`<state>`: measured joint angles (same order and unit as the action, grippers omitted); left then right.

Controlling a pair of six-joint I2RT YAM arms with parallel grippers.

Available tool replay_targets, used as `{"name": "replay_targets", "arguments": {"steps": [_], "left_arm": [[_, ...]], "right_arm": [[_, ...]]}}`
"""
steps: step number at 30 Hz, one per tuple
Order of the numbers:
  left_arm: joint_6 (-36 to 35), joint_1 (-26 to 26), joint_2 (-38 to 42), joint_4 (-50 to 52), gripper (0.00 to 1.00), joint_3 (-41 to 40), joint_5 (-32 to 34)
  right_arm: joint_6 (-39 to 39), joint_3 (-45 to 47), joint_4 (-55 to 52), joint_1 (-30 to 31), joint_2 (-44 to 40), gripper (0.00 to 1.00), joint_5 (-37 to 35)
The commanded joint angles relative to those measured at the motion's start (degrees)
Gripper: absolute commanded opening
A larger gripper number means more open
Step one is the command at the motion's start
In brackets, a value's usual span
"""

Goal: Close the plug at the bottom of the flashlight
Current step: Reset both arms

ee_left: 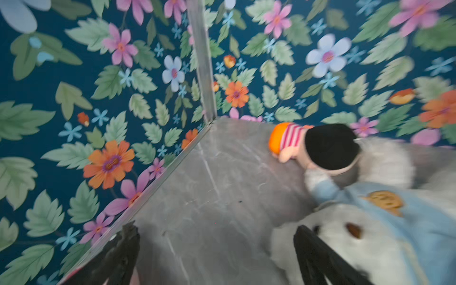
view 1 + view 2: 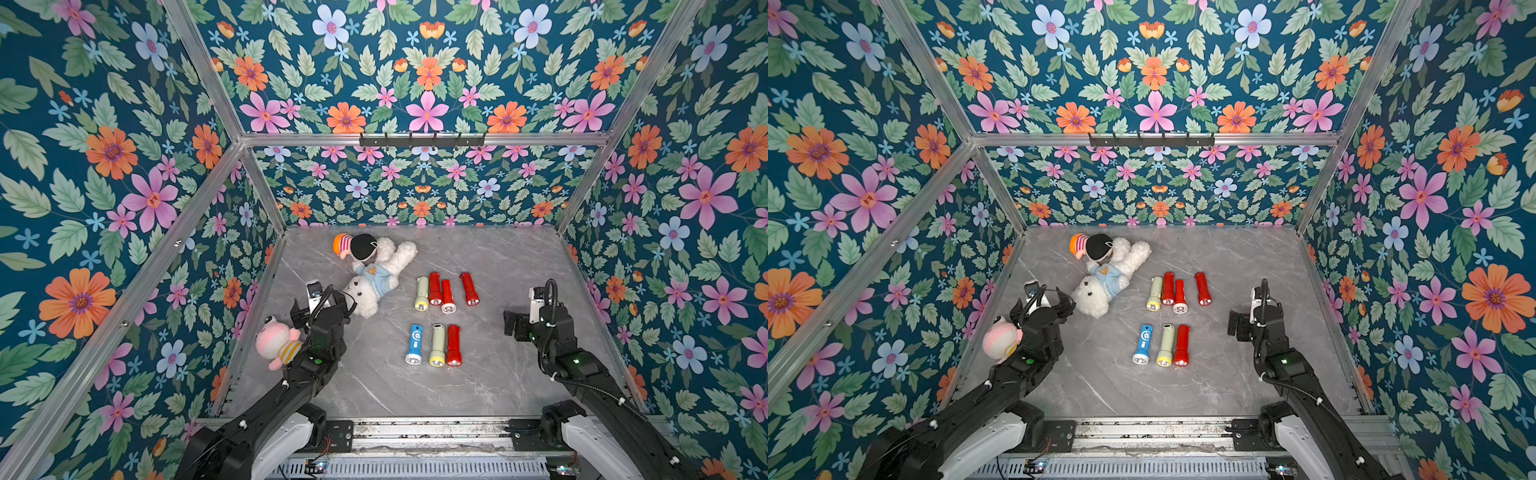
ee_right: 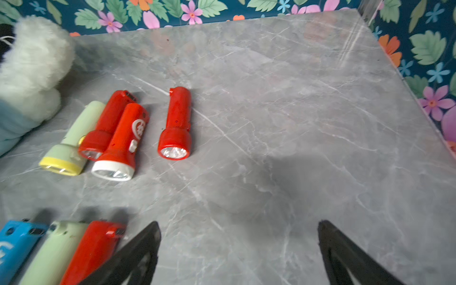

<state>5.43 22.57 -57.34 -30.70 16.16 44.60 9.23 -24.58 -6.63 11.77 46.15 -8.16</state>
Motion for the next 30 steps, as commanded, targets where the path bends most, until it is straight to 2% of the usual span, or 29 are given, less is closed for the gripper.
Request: {"name": "replay_targets", "arguments": {"steps": [1, 3, 5, 10, 14, 17, 18, 25, 27, 29, 30], "left_arm": [[1.58, -6.79, -7.87, -15.60, 1.00, -2.83, -3.98], [3.16, -9.58, -14.03, -21.06, 1.00, -3.51, -7.04], [1.71, -10.18, -20.02, -26.47, 1.00, -2.55, -7.62], [-2.01, -11.53, -26.75, -23.81, 1.00, 3.93, -10.58], [-3.54, -13.66, -28.93, -24.65, 1.00, 5.56, -12.84], [-2.67, -17.46, -32.56, -30.80, 1.00, 5.03, -18.16], [-1.72, -17.47, -32.04, -26.24, 1.00, 6.20, -18.76], [-3.25, -18.04, -32.25, -30.04, 1.00, 4.48, -24.18], [-3.33, -19.21, -32.24, -32.52, 1.00, 2.88, -28.27], [-3.06, -20.49, -34.06, -38.89, 1.00, 0.11, -32.07], [-4.07, -20.54, -35.58, -44.61, 1.00, -1.16, -31.95]], "right_arm": [[-3.13, -1.37, 5.27, -2.66, 5.78, 0.99, -1.72], [-3.52, -1.62, 7.77, -3.80, 9.69, 0.99, -2.57], [-4.13, -1.07, 12.19, -4.30, 12.47, 0.99, -3.32], [-1.10, 0.93, 23.96, -7.71, 20.35, 0.99, -2.89], [-1.11, -1.22, 26.66, -9.31, 26.49, 0.99, -1.06], [-2.10, -2.50, 29.53, -9.35, 29.41, 0.99, -2.06], [-2.27, -2.89, 30.22, -9.61, 30.33, 0.99, -1.93], [-3.76, -4.52, 32.90, -10.78, 33.43, 0.99, 0.68], [-6.78, -0.57, 40.95, -10.78, 32.90, 0.99, 2.94], [-6.78, 7.24, 58.24, -11.56, 35.42, 0.99, 3.69], [-6.13, 10.00, 65.15, -11.77, 37.07, 0.99, 2.84]]}}
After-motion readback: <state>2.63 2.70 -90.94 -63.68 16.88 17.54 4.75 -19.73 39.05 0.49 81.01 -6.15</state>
